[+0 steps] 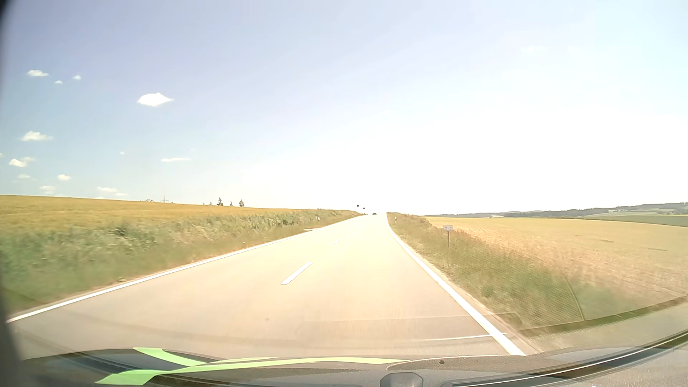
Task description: Follow the waypoints while adhering to traffic rules and regulations
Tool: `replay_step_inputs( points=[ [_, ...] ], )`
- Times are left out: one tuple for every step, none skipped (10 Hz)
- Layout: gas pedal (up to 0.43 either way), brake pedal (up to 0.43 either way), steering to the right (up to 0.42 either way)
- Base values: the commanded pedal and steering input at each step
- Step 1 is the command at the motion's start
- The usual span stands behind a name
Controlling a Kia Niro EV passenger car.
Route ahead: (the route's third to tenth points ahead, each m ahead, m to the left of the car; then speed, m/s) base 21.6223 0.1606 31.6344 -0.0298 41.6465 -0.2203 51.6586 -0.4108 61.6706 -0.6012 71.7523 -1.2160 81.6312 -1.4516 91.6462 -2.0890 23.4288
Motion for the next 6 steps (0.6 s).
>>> replay_step_inputs(
  points=[
    [0.157,0.0,0.004],
    [0.169,0.0,0.003],
    [0.169,0.0,0.003],
    [0.169,0.0,0.003],
    [0.169,0.0,0.003],
    [0.169,0.0,0.003]
  ],
)
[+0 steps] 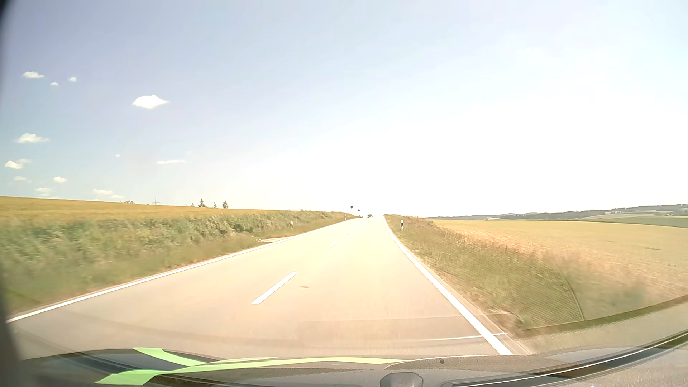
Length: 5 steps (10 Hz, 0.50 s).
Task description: Follow the waypoints while adhering to traffic rules and regulations
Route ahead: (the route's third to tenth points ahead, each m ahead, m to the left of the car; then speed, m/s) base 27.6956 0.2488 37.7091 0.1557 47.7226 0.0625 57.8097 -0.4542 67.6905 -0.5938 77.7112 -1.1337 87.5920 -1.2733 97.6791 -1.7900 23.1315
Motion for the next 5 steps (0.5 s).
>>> replay_step_inputs(
  points=[
    [0.177,0.0,0.003],
    [0.177,0.0,0.003],
    [0.177,0.0,0.003],
    [0.177,0.0,0.003],
    [0.177,0.0,0.003]
  ],
)
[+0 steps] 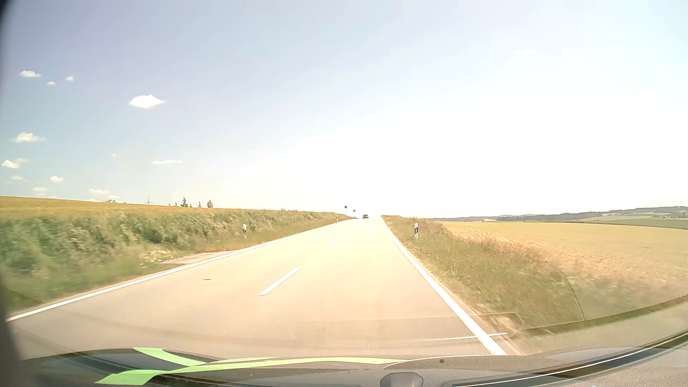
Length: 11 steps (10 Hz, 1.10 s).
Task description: Follow the waypoints while adhering to traffic rules and regulations
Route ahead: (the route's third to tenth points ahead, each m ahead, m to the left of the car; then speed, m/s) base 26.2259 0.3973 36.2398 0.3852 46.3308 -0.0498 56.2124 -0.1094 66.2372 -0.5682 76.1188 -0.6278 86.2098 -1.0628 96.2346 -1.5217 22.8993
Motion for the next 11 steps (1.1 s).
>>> replay_step_inputs(
  points=[
    [0.209,0.0,0.003],
    [0.24,0.0,0.003],
    [0.248,0.0,0.003],
    [0.26,0.0,0.003],
    [0.26,0.0,0.003],
    [0.268,0.0,0.002],
    [0.26,0.0,0.001],
    [0.197,0.0,0.0],
    [0.169,0.0,0.0],
    [0.169,0.0,0.0],
    [0.169,0.0,0.0]
  ],
)
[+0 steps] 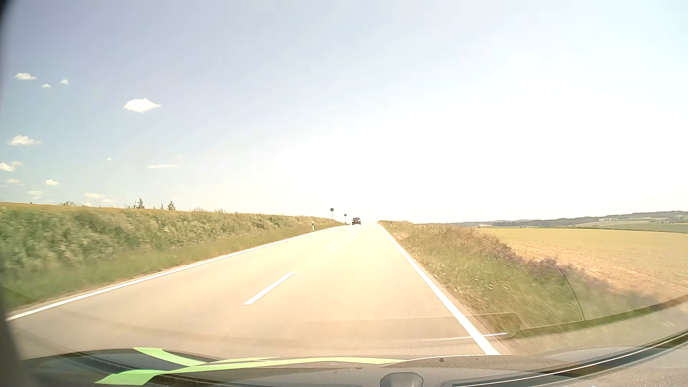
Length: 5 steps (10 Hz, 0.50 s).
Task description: Follow the waypoints while adhering to traffic rules and regulations
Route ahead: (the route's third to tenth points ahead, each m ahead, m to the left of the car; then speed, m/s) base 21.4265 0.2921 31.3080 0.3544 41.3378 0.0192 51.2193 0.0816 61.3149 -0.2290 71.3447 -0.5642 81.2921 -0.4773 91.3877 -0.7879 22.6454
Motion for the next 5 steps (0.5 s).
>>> replay_step_inputs(
  points=[
    [0.169,0.0,-0.001],
    [0.169,0.0,-0.001],
    [0.177,0.0,-0.002],
    [0.189,0.0,-0.002],
    [0.209,0.0,-0.001]
  ],
)
